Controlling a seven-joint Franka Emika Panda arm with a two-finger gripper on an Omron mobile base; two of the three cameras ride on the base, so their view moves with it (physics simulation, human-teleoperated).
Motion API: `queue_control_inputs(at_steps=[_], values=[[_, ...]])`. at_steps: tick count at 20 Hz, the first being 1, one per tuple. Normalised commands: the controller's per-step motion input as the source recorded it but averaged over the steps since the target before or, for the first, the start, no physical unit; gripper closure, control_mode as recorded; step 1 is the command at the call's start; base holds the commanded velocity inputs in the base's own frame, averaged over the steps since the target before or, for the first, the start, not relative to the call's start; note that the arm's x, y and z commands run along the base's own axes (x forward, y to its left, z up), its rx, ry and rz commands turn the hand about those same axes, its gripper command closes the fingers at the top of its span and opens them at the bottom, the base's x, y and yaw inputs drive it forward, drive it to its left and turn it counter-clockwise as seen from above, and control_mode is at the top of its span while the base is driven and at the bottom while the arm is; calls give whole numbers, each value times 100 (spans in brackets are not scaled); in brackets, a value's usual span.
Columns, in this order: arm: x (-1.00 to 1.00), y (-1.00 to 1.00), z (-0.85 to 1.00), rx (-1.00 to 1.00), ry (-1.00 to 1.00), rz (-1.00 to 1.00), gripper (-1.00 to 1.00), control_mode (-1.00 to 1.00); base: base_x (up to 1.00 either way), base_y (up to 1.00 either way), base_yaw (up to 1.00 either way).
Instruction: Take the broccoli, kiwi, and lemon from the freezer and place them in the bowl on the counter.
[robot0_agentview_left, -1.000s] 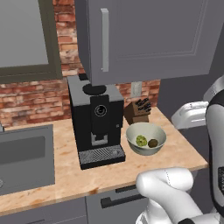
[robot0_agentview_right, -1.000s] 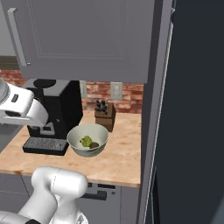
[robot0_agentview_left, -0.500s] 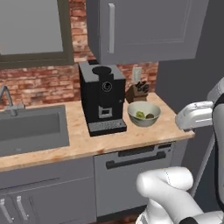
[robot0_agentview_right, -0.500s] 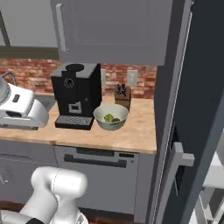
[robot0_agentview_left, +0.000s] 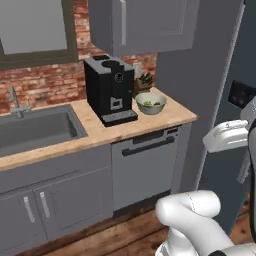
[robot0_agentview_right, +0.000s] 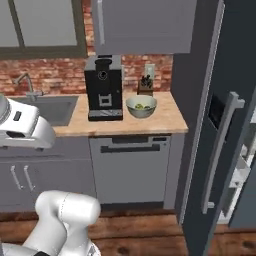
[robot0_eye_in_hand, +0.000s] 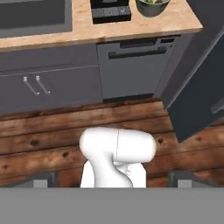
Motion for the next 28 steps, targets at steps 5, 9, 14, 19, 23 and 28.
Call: queue_control_inputs(at_steps=[5, 9, 14, 19, 23, 28], values=[[0, 0, 0, 0, 0, 0, -100, 100, 0, 17, -97], [0, 0, 0, 0, 0, 0, -100, 100, 0, 15, -96], [0, 0, 0, 0, 0, 0, -100, 100, 0, 9, -93], [0, 0, 0, 0, 0, 0, -100, 100, 0, 1, -89], [0, 0, 0, 0, 0, 0, -100, 100, 0, 0, -84], [0, 0, 0, 0, 0, 0, -100, 100, 32, 0, -68]])
